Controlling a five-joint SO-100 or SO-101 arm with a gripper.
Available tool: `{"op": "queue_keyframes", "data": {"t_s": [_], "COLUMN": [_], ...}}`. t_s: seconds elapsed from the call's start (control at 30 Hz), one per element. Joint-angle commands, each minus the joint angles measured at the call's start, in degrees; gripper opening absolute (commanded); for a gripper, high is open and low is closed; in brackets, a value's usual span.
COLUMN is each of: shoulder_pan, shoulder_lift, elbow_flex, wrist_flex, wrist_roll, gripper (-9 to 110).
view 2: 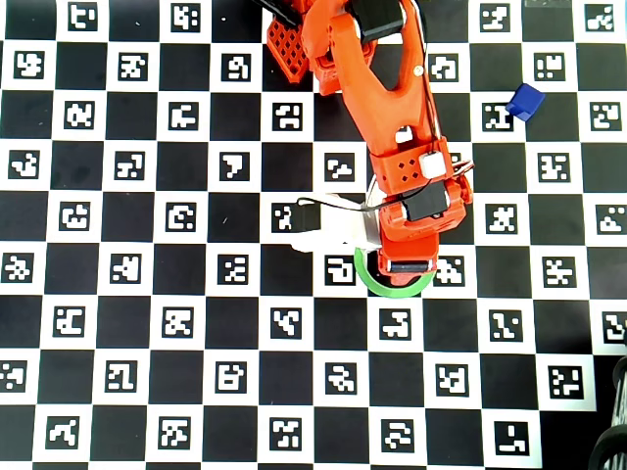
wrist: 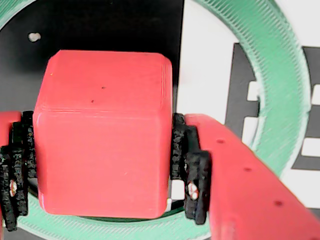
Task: Grab the red cube then put it in the green circle then put the blue cube on top and finally the orange cube on top
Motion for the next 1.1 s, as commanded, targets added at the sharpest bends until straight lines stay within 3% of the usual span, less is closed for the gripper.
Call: {"op": "queue_keyframes", "data": {"t_s": [0.0, 0.3, 0.57, 0.97, 1.07], "shoulder_pan": [0.44, 0.53, 0.0, -4.39, -7.29], "shoulder_lift": [1.85, 5.19, 14.33, 24.61, 25.75], "elbow_flex": [-0.18, -3.78, -11.78, -12.57, -12.04], "wrist_flex": [0.18, 7.56, 20.65, 30.06, 32.17], "wrist_roll": [0.62, 1.67, 0.79, 2.02, 6.33], "gripper": [25, 35, 37, 37, 37]}}
